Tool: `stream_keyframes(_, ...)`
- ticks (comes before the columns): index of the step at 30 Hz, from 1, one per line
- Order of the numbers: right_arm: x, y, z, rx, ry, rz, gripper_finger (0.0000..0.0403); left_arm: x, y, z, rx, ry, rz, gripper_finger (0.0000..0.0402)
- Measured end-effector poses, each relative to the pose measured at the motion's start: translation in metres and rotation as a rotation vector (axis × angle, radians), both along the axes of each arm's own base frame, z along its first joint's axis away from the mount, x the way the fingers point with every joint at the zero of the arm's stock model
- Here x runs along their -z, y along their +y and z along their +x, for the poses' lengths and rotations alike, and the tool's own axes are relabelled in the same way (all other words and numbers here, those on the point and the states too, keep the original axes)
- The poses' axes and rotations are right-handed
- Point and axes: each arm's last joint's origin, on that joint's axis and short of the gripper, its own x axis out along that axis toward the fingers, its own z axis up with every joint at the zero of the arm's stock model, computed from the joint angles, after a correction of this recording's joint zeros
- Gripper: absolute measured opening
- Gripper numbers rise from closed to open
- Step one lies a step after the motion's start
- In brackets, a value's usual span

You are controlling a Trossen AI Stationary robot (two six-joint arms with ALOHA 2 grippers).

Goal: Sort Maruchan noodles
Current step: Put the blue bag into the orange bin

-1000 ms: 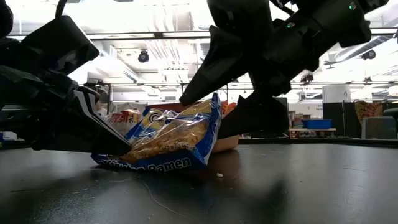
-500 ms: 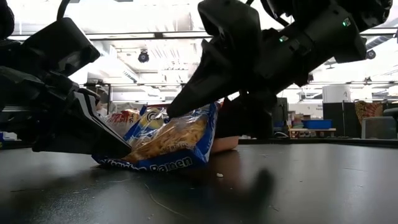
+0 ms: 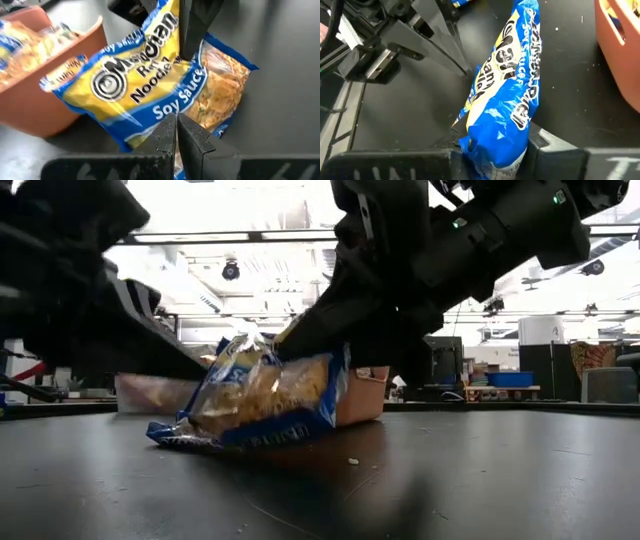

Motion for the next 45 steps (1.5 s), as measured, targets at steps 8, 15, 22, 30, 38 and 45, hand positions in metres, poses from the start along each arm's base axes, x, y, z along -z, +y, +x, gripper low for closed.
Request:
stream_keyframes(8,-0.029,-0.002,-0.004,-0.035,-0.062,-0.041,0.0074,-0.042,0.004,-0.017,0.032,-0.012,0.074,0.0000)
stream_keyframes(15,-0.078,-0.010,-0.017,-0.053,-0.159,-0.123,0.0069,-0.091,0.016,-0.033,0.038,-0.107,0.147,0.0000)
stream_keyframes(22,-0.120,-0.026,-0.035,0.028,-0.202,-0.337,0.0069,-0.124,0.028,-0.044,-0.032,-0.202,0.175,0.0000)
stream_keyframes(30,-0.130,-0.060,-0.037,0.076,-0.131,-0.533,0.0068,-0.131,0.033,-0.047,-0.129,-0.242,0.194,0.0000)
stream_keyframes(38,-0.102,-0.077,-0.023,0.065,-0.017,-0.627,0.0068,-0.111,0.027,-0.043,-0.061,-0.158,0.223,0.0000)
stream_keyframes(45,-0.079,-0.076,-0.014,0.045,0.047,-0.649,0.0068,-0.088,0.020,-0.036,-0.055,-0.108,0.212,0.0000)
